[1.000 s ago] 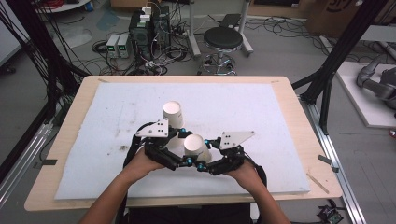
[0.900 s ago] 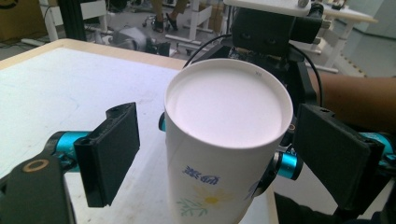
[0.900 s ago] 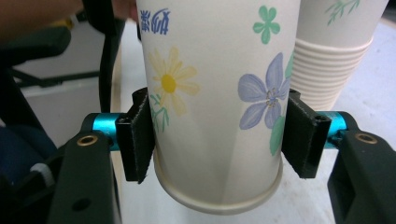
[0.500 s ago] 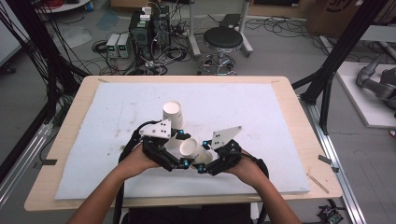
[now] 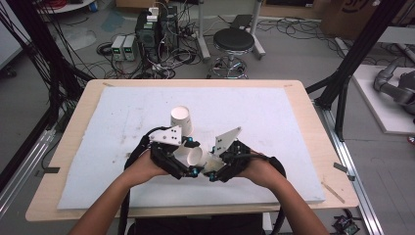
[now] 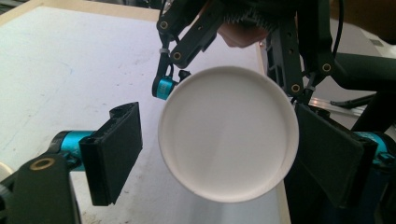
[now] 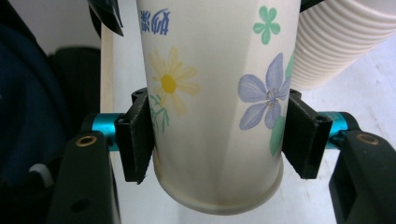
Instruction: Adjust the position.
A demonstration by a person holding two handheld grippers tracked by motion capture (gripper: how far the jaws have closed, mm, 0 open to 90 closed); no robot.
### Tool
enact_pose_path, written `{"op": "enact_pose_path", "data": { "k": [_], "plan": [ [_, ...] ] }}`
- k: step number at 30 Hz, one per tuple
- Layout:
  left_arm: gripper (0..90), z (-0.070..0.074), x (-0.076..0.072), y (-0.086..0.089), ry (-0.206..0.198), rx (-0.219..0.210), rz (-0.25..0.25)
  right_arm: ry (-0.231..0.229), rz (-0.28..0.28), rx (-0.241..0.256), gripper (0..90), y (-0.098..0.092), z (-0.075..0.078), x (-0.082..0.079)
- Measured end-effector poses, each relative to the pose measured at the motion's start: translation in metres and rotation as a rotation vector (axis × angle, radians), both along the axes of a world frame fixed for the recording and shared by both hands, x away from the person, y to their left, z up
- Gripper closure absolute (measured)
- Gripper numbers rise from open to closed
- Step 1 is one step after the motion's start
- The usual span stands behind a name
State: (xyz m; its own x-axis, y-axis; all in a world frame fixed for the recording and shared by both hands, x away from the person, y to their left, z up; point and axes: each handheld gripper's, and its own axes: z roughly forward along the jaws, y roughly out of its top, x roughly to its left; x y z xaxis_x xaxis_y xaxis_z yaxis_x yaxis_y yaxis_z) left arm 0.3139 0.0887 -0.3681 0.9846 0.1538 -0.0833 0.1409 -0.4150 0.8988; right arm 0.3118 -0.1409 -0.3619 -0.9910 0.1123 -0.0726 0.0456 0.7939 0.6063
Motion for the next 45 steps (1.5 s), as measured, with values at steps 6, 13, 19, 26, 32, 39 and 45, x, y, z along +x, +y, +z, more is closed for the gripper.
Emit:
{"op": "enact_pose_path", "data": {
  "k": [6,13,19,26,32,39,45],
  "plan": [
    [19.8,0.0,0.001,-0.002,-0.002,0.033,0.004,-0.013,0.024,-0.1,34.8,0.008,0.006,0.0],
    [25.4,-0.002,0.002,-0.003,0.009,0.059,-0.017,-0.009,0.031,-0.167,34.8,0.014,0.007,-0.001],
    [35.6,-0.004,0.001,-0.006,0.014,0.081,-0.065,0.003,0.04,-0.198,34.4,0.015,0.005,-0.001],
    [37.1,-0.003,0.001,-0.004,-0.001,0.073,-0.048,-0.027,0.027,-0.143,15.1,0.009,0.006,-0.002],
    [37.2,-0.003,-0.001,0.01,0.005,-0.053,0.01,0.032,-0.058,0.021,15.3,-0.013,0.009,-0.001],
    [37.1,-0.011,-0.003,0.024,-0.004,-0.192,0.043,0.057,-0.103,0.25,15.3,-0.041,0.006,-0.005],
    [37.1,-0.017,-0.007,0.027,-0.032,-0.26,0.051,-0.005,-0.133,0.419,15.4,-0.054,-0.001,-0.014]
  ]
}}
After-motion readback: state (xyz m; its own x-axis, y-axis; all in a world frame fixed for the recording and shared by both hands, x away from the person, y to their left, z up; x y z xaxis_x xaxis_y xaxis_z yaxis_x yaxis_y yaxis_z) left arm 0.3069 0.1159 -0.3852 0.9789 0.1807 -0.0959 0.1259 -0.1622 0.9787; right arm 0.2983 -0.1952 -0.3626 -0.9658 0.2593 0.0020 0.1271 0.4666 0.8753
